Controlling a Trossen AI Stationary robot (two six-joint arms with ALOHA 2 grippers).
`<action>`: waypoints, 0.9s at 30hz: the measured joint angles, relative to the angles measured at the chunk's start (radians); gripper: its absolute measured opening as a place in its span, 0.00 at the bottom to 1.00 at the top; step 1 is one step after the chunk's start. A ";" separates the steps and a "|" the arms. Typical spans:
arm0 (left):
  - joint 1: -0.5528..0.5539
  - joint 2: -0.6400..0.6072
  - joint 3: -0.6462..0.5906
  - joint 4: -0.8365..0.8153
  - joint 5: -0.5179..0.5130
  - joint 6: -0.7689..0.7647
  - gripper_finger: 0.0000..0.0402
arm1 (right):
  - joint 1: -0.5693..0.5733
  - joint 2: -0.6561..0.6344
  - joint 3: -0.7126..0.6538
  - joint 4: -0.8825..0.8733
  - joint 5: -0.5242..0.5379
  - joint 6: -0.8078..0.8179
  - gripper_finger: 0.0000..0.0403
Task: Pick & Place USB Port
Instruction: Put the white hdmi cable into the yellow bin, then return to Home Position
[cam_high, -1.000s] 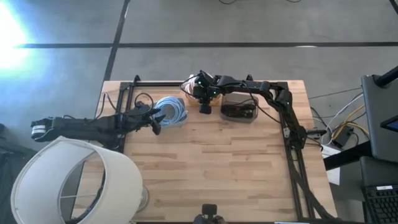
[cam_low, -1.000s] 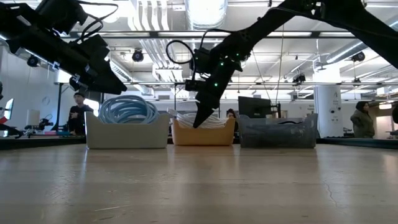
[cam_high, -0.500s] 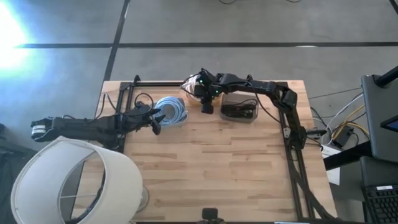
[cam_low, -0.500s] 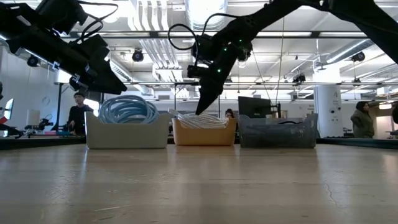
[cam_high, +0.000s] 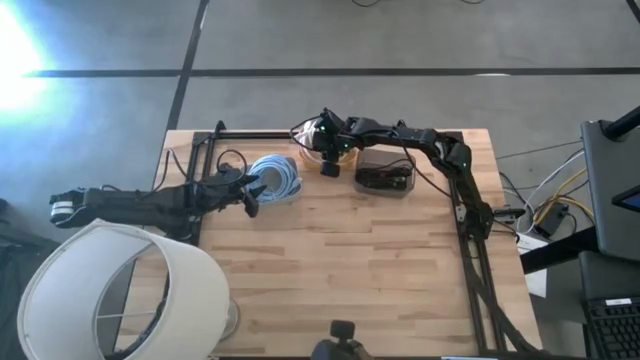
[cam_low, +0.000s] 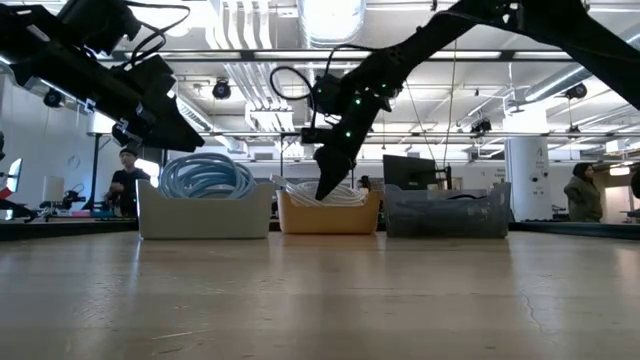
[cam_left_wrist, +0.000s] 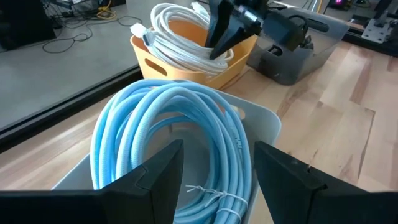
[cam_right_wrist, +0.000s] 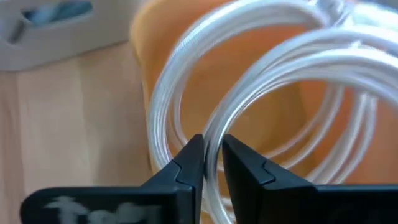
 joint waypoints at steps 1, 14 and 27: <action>0.000 0.000 0.000 0.001 0.000 0.000 0.50 | -0.003 0.003 0.000 -0.001 0.000 0.002 0.12; 0.000 0.000 0.000 0.000 -0.001 -0.002 0.50 | -0.050 0.064 0.001 -0.007 -0.158 0.004 0.11; 0.000 0.000 0.000 0.000 -0.001 -0.023 0.50 | -0.037 -0.027 0.050 -0.198 -0.154 0.001 0.12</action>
